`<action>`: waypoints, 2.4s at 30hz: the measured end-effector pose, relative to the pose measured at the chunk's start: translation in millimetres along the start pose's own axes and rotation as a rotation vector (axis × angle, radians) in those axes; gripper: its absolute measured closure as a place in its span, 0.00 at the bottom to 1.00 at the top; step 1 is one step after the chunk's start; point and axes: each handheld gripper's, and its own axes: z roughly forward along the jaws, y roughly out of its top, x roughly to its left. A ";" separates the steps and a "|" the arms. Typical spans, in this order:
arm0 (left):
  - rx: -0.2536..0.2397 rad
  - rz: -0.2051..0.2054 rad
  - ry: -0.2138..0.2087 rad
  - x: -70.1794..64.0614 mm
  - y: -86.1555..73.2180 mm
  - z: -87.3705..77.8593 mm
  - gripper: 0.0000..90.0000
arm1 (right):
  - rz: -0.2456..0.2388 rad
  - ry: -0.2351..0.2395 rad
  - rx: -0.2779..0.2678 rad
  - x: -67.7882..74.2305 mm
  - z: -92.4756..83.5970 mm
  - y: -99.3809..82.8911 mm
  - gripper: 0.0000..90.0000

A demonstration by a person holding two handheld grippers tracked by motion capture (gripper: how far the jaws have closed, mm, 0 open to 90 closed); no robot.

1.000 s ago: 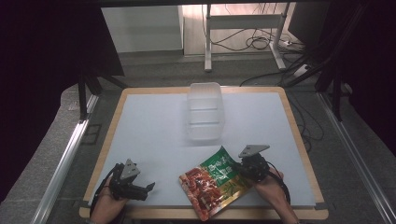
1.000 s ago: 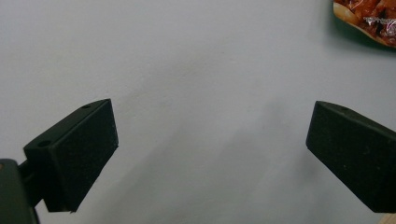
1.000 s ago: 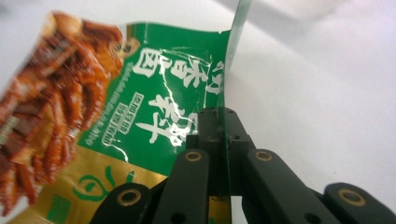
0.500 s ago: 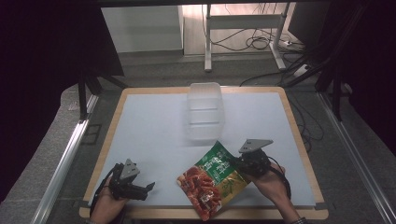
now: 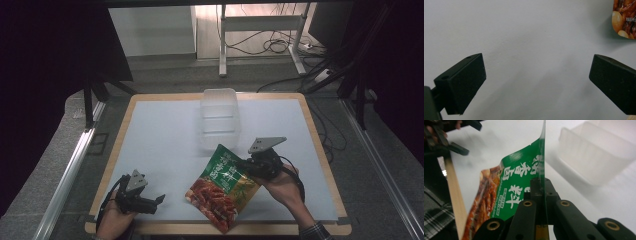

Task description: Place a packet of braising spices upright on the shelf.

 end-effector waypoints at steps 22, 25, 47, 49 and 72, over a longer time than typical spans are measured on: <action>-0.003 -0.003 -0.005 0.8 -0.2 -0.5 0.01 | -0.085 0.057 -0.080 30.6 -13.6 71.4 0.99; -0.004 -0.002 -0.005 1.0 -0.2 -0.6 0.01 | -0.102 0.043 -0.084 32.6 -13.5 79.9 0.99; -0.006 0.000 -0.004 1.2 -0.4 -0.9 0.01 | -0.149 -0.009 -0.106 19.3 -0.4 118.3 0.99; -0.008 -0.005 -0.005 1.7 -0.6 -1.3 0.01 | -0.145 -0.004 -0.107 17.2 2.5 123.9 0.99; -0.014 -0.026 -0.005 3.5 -1.0 -1.5 0.00 | -0.131 -0.006 -0.149 -9.7 37.0 171.6 0.99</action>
